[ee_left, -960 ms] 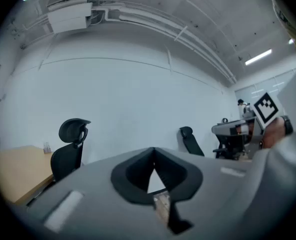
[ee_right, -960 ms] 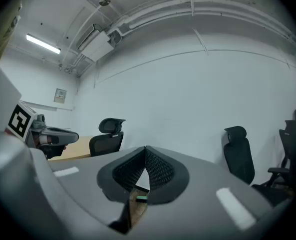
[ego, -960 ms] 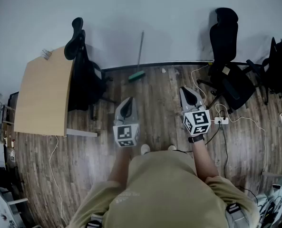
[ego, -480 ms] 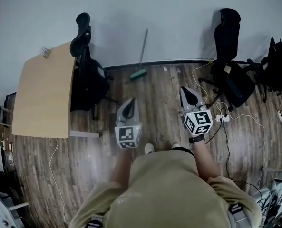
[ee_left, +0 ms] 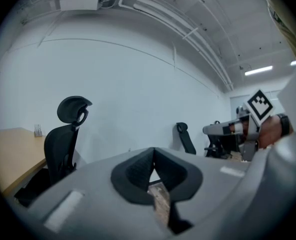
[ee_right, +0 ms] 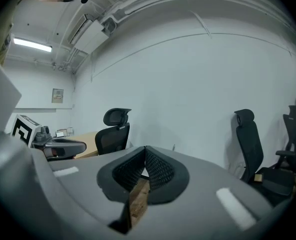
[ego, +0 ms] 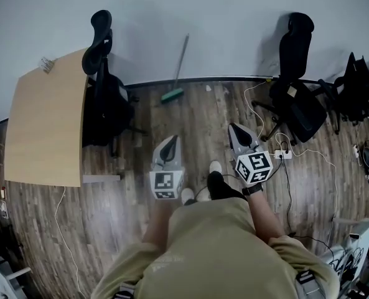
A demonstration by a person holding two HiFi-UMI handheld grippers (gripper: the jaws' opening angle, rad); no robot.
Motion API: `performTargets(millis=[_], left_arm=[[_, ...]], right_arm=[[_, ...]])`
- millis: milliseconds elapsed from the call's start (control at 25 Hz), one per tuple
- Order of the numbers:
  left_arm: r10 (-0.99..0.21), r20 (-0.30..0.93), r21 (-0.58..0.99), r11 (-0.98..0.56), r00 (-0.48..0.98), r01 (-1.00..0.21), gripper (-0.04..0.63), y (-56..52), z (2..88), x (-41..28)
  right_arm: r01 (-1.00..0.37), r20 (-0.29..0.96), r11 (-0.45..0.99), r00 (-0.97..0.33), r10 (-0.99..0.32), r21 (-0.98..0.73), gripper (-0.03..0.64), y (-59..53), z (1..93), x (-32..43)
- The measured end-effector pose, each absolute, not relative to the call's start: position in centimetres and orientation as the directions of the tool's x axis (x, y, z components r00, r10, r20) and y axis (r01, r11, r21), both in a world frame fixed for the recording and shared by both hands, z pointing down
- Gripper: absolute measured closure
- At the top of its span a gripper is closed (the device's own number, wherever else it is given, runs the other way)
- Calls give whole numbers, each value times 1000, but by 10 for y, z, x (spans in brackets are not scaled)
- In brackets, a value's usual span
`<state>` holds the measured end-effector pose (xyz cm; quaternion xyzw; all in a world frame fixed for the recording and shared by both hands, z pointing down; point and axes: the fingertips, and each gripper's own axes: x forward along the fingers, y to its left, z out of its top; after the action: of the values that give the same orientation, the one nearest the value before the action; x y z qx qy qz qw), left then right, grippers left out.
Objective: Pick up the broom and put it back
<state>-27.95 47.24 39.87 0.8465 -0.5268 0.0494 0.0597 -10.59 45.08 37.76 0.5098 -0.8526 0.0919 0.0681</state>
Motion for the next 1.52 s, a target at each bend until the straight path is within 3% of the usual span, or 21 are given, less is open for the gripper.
performTargets(millis=[400, 640, 960, 1280, 1520], left_arm=[[-908, 219, -6, -367, 356, -930, 594, 361, 410, -258], [-926, 191, -41, -339, 326, -940, 594, 278, 380, -222], [-887, 319, -2, -352, 333, -936, 594, 253, 437, -193], [-871, 311, 28, -392, 381, -920, 594, 152, 461, -231], [-882, 244, 46, -406, 404, -913, 594, 36, 442, -308]], right_arm=[[-816, 158, 550, -575, -803, -176, 612, 318, 381, -94], [-804, 99, 555, -583, -806, -213, 612, 232, 366, -48], [-783, 179, 525, -599, -781, -333, 612, 178, 423, -46], [-813, 263, 499, -573, -776, -300, 612, 97, 460, -92], [-812, 294, 531, -583, -757, -243, 612, -2, 448, -172]])
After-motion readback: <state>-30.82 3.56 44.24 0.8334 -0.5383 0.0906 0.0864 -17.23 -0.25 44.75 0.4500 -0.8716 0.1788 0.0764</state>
